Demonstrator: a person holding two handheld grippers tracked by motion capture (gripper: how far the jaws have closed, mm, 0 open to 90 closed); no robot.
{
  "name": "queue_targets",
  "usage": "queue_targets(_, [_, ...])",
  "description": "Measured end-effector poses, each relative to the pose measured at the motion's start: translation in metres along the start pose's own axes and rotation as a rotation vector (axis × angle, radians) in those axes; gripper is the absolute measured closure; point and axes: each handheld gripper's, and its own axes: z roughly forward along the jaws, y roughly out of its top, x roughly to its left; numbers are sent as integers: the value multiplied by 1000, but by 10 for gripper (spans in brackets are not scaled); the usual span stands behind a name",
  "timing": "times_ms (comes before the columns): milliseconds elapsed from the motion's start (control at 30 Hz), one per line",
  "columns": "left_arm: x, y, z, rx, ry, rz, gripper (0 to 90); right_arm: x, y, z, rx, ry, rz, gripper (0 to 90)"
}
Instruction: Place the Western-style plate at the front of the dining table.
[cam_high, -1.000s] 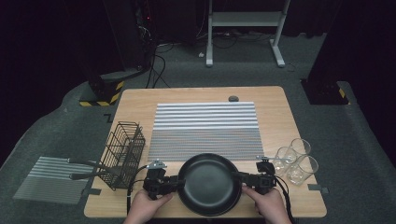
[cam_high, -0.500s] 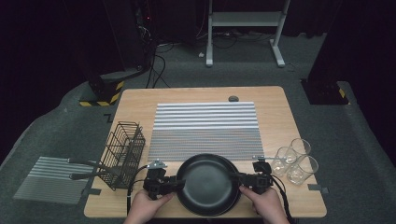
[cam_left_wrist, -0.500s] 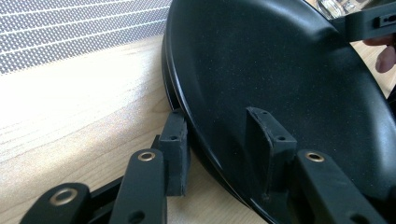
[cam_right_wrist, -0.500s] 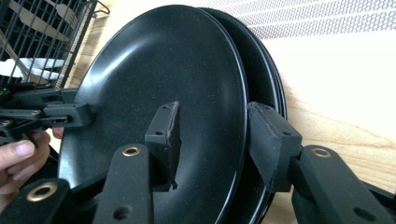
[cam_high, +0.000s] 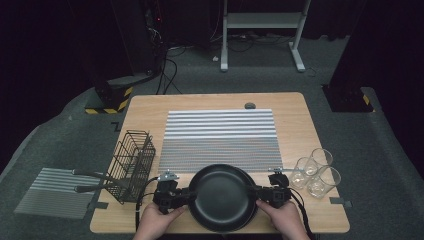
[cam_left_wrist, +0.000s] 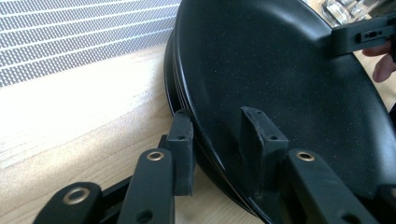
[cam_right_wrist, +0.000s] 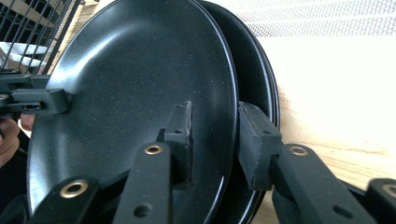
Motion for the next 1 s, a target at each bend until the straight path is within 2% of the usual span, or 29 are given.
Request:
queue_targets(167, [3, 0, 1, -6, 1, -7, 667, 1, 0, 0, 1, -3, 5, 668])
queue_targets(233, [3, 1, 2, -17, 5, -11, 671, 0, 0, 1, -18, 2, 18, 680])
queue_targets(300, [5, 2, 3, -12, 1, -9, 674, -2, 0, 2, -31, 1, 42, 718])
queue_targets(367, [8, 4, 5, -14, -3, -36, 676, -3, 0, 4, -51, -28, 34, 791])
queue_targets(467, [12, 6, 6, -26, -3, -45, 681, -4, 3, 5, -59, -15, 44, 804])
queue_targets(600, [13, 12, 9, -58, 15, -40, 693, -2, 11, 6, -67, -39, 20, 802])
queue_targets(700, [17, 16, 13, -56, 21, -34, 690, -3, 19, 8, -73, -54, 3, 803])
queue_targets(733, [17, 17, 15, -67, 24, -50, 689, -3, 22, 9, -78, -52, 10, 802])
queue_targets(867, [18, 24, 19, -83, 35, -37, 687, -6, 29, 12, -103, -62, -15, 799])
queue_targets(900, [18, 26, 20, -85, 39, -28, 685, -6, 31, 11, -97, -64, -10, 799])
queue_targets(933, [20, 28, 22, -84, 42, -20, 685, -7, 32, 12, -114, -66, -10, 799])
queue_targets(1000, [21, 31, 25, -97, 38, -27, 685, -8, 36, 12, -121, -77, -28, 799])
